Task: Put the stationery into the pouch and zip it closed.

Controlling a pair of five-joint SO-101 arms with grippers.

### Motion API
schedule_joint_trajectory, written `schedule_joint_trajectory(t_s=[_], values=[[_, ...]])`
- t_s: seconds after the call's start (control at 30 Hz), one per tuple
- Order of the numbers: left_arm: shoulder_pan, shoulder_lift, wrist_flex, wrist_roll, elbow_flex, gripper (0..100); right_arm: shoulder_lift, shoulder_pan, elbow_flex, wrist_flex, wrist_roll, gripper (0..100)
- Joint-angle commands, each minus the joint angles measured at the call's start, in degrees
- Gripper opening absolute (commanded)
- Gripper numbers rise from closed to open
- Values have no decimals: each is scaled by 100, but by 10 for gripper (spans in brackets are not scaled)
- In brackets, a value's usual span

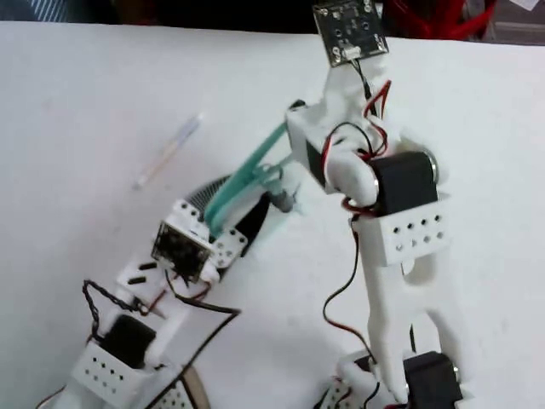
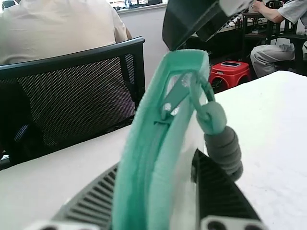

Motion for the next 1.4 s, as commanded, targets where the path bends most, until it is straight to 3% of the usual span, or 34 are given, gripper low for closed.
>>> schedule_joint_trajectory(t_s=[0.0, 0.6, 0.97, 1.03, 1.17, 1.27, 1.37], values=[[-57, -13, -132, -35, -35, 177, -66, -119, -149, 110, 70, 220], [-57, -13, -132, -35, -35, 177, -426, 66, -246, 101, 70, 220], [-57, -13, -132, -35, -26, 177, 637, 127, -211, 57, 88, 218], [-57, -13, -132, -35, -26, 177, 725, 127, -246, 57, 149, 188], [-57, -13, -132, -35, -26, 177, 734, 189, -352, 84, 466, 3], [-101, -40, -97, -44, -70, 177, 725, 242, -352, 92, 466, 36], [-716, -48, 220, -35, -563, 181, 743, 400, -325, 92, 466, 21]])
